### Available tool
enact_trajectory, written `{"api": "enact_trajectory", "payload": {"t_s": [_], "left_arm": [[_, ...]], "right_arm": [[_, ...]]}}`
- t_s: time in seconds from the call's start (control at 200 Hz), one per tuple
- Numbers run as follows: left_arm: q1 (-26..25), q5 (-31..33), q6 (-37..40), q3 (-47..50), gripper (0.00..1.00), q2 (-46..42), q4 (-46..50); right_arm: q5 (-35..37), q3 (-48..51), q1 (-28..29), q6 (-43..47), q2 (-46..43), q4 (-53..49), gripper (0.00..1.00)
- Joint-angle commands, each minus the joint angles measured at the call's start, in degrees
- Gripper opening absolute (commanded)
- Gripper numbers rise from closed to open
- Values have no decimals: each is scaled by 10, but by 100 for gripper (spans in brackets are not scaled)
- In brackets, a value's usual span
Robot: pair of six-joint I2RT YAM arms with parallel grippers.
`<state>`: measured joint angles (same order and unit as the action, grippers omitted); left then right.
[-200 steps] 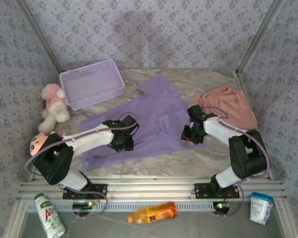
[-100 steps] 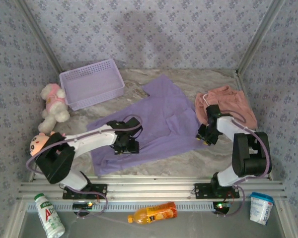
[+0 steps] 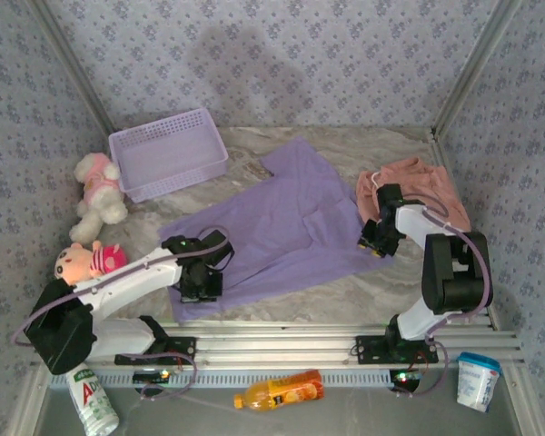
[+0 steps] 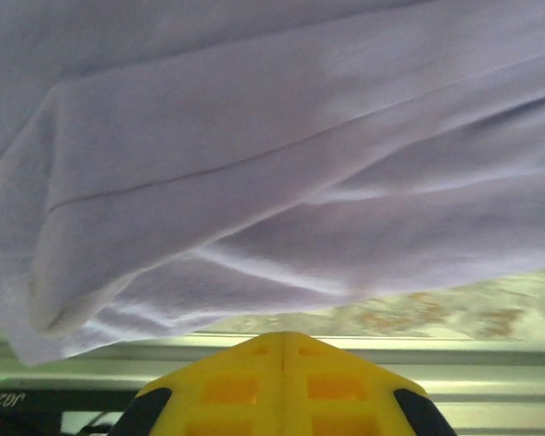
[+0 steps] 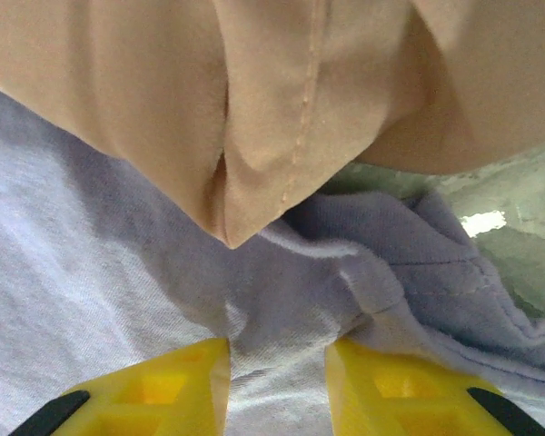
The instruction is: Fold and stack the mixed laundry pile
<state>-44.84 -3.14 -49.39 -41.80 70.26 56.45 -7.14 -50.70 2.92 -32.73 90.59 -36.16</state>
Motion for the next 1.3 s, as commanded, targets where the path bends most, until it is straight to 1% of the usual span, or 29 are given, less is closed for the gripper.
{"api": "enact_trajectory", "payload": {"t_s": [0.0, 0.11, 0.185, 0.295, 0.415, 0.485, 0.57, 0.64, 0.715, 0.765, 0.82, 0.869, 0.924, 0.984, 1.009, 1.124, 1.214, 1.294], "left_arm": [[29, 34, -55, 29, 0, 8, 29], [73, 75, -71, 36, 0, 17, 7], [108, 93, -65, 30, 0, 28, -11], [148, 120, -30, 2, 0, 51, -14], [191, 169, 18, -38, 0, 78, 23], [202, 203, 40, -63, 0, 84, 45], [203, 252, 50, -93, 5, 87, 70], [204, 266, 51, -105, 9, 87, 70], [202, 244, 49, -112, 11, 92, 65], [190, 220, 48, -119, 11, 91, 59], [160, 172, 53, -126, 10, 82, 30], [130, 112, 65, -124, 10, 74, -14], [104, 61, 56, -113, 6, 73, -57], [96, 22, 35, -91, 0, 84, -102], [95, 10, 29, -78, 0, 91, -121], [95, -4, 22, -35, 0, 125, -166], [94, 4, 33, -23, 0, 147, -168], [95, 15, 46, -16, 0, 159, -162]], "right_arm": [[-1, -5, 4, 3, 6, -7, 36], [-1, 0, 4, 3, 7, -10, 35], [-1, 5, 4, 0, 9, -12, 35], [1, 9, 3, -2, 10, -14, 35], [2, 10, 3, -2, 10, -14, 35], [3, 10, 3, -1, 10, -14, 35], [5, 8, 3, 0, 7, -10, 35], [7, 5, 5, 1, 5, -9, 35], [9, -4, 10, 4, -2, -16, 35], [16, -16, 19, 13, -9, -28, 34], [20, -30, 33, 21, -17, -39, 34], [16, -41, 47, 25, -21, -44, 34], [12, -52, 65, 28, -20, -48, 34], [13, -60, 88, 28, -10, -48, 34], [13, -61, 97, 28, -3, -45, 35], [5, -51, 115, 0, 32, -31, 34], [15, -25, 117, -29, 41, -6, 34], [30, -8, 126, -52, 34, -16, 34]]}}
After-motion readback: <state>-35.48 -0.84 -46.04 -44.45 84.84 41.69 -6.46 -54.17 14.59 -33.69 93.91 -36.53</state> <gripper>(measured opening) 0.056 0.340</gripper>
